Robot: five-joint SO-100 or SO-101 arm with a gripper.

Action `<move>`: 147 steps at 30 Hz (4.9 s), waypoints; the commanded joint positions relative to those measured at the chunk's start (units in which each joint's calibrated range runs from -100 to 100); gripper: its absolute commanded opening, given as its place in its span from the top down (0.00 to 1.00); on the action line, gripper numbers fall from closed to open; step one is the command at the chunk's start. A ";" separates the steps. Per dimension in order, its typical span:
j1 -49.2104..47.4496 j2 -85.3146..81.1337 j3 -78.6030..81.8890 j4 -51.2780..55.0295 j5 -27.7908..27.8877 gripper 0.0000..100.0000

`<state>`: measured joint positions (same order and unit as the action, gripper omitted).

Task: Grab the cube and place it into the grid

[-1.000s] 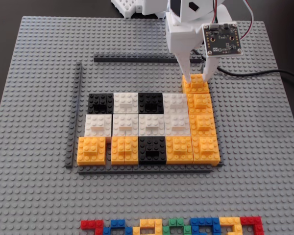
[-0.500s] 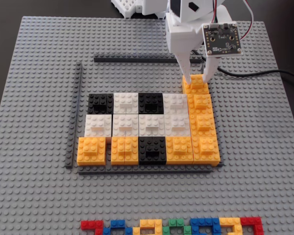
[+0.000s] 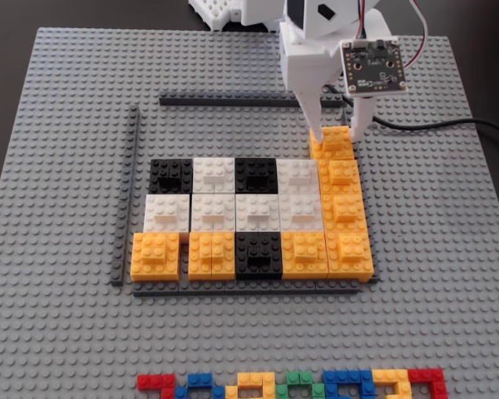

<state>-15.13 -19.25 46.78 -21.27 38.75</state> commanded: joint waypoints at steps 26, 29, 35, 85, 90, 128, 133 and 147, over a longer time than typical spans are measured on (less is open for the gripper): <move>1.24 -5.94 -2.06 1.14 -0.59 0.83; 1.32 -6.63 -2.78 1.73 -0.49 0.82; 1.39 -8.61 -3.87 2.51 -1.32 0.79; 13.55 -60.28 15.70 -4.33 4.40 1.00; 13.84 -63.29 22.05 -4.91 4.93 1.00; 13.91 -80.75 51.95 -1.10 6.59 1.00; 13.84 -80.75 53.22 -0.52 6.84 1.00; 11.41 -80.75 53.22 3.68 3.96 1.00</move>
<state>-2.37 -97.96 99.38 -17.85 43.39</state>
